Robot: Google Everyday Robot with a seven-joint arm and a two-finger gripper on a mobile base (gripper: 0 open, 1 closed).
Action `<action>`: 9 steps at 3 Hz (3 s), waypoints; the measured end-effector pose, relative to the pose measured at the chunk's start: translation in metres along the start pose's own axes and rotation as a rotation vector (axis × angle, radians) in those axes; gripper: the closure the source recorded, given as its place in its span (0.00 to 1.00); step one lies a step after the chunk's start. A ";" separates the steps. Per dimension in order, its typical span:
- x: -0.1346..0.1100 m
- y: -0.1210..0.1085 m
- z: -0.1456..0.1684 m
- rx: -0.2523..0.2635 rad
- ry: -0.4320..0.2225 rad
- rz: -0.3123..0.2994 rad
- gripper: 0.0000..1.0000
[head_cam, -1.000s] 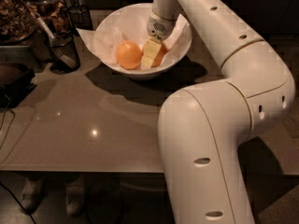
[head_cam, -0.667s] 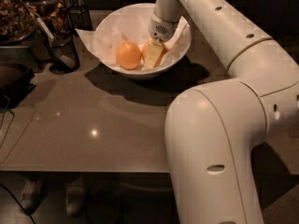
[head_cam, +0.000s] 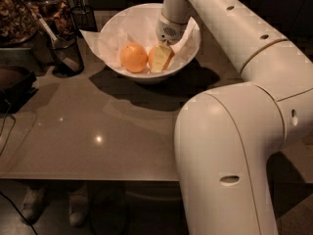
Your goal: Pick orange from white bowl
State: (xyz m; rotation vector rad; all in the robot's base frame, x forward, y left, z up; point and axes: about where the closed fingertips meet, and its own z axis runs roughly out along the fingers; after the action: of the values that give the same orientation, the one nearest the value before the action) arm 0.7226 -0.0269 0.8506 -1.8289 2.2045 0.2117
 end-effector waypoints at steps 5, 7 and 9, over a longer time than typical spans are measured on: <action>-0.038 0.034 -0.089 0.120 -0.252 -0.078 1.00; -0.058 0.060 -0.104 0.083 -0.308 -0.133 1.00; -0.075 0.108 -0.120 0.099 -0.318 -0.150 1.00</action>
Offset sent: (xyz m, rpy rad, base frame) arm -0.0331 -0.0094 0.0913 0.2019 -0.1735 -0.0333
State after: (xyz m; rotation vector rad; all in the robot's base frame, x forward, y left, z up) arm 0.6160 0.0308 0.9806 -1.7594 1.8244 0.3313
